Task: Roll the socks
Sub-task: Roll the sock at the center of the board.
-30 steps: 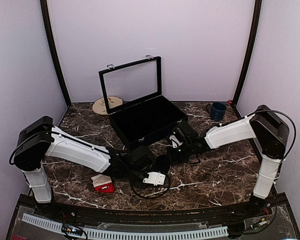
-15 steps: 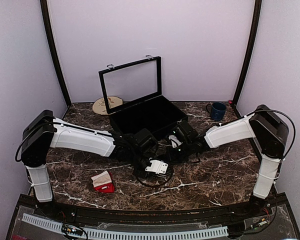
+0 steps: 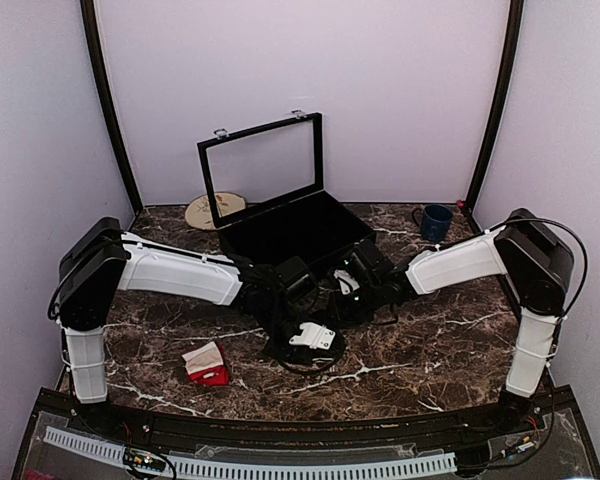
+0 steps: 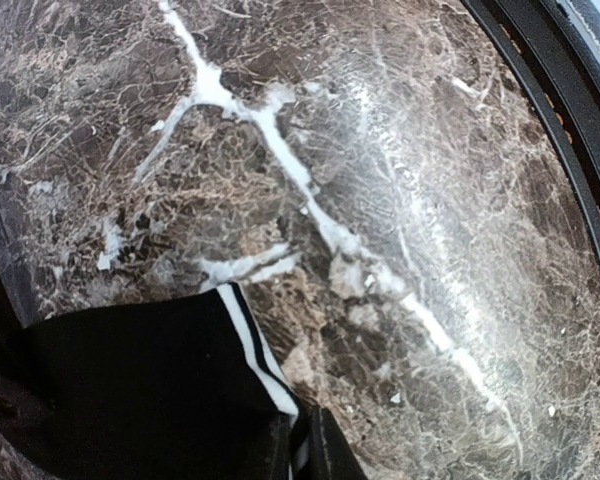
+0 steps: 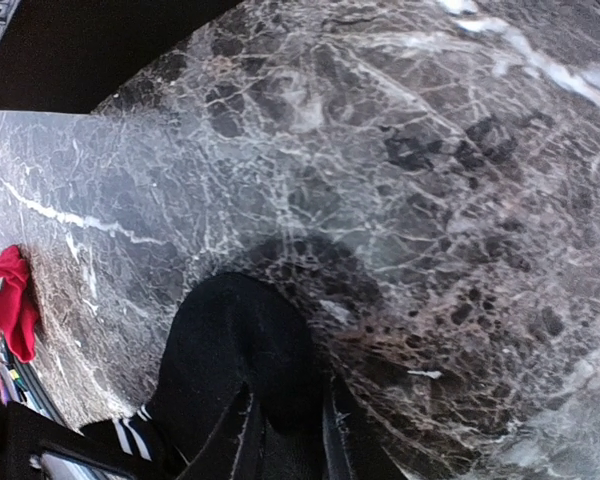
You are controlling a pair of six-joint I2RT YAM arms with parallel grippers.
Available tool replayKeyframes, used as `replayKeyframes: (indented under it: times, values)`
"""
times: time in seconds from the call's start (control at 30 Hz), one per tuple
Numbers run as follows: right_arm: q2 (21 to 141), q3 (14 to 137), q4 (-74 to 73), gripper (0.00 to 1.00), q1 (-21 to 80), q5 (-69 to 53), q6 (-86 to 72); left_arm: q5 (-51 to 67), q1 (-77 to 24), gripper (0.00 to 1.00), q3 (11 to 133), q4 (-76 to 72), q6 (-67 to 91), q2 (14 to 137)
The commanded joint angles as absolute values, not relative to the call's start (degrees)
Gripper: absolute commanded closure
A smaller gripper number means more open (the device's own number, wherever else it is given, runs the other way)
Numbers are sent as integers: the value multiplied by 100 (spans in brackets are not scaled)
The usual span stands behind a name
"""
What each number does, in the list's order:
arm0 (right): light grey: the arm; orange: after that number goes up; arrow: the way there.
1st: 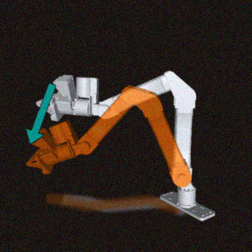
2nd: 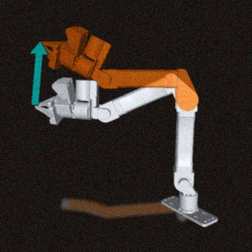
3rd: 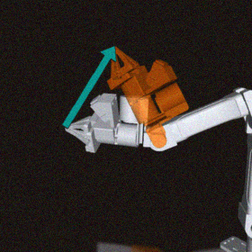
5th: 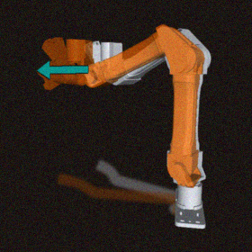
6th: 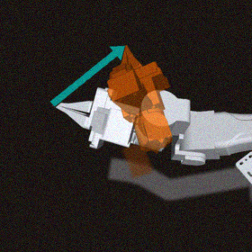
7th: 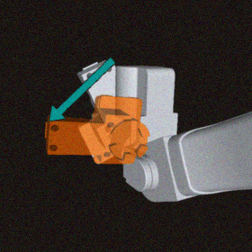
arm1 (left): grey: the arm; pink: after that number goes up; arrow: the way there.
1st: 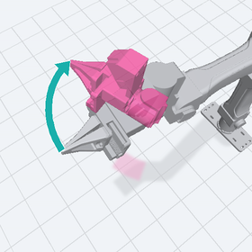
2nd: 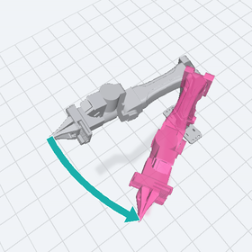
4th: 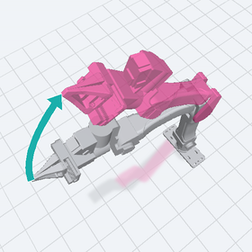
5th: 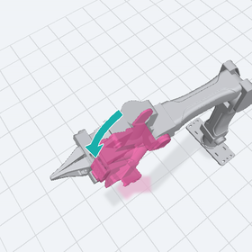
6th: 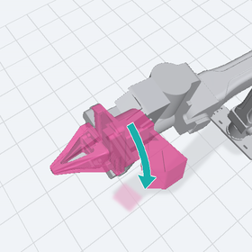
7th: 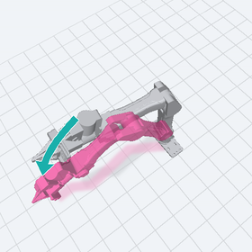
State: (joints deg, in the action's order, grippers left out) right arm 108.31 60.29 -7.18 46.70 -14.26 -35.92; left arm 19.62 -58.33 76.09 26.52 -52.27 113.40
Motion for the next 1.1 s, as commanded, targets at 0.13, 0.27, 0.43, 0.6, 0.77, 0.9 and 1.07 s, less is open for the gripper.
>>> replayKeyframes:
  times: [0.13, 0.27, 0.43, 0.6, 0.77, 0.9, 1.07]
  values:
    - [11222, 5778, -1242, 80, 4666, -1474, -3576, 2496, -5665, 87, 8041, 3073, -5108, 11584]
    - [11237, 5717, -1207, 79, 4662, -1490, -3569, 2449, -5517, 87, 8287, 3115, -5008, 11745]
    - [11293, 5704, -1174, 79, 4653, -1530, -3501, 2471, -5319, 87, 8582, 3267, -4952, 11947]
    - [11268, 5636, -1122, 77, 4619, -1605, -3476, 2649, -5232, 87, 8763, 3476, -4974, 12147]
    - [11268, 5629, -1087, 71, 4577, -1640, -3422, 2908, -5203, 87, 8830, 3641, -4938, 12339]
    - [11215, 5636, -1113, 63, 4528, -1602, -3399, 3044, -5203, 87, 8853, 3696, -4886, 12430]
    - [11052, 5586, -1080, 55, 4432, -1513, -3460, 3097, -5186, 87, 8804, 3706, -4885, 12484]
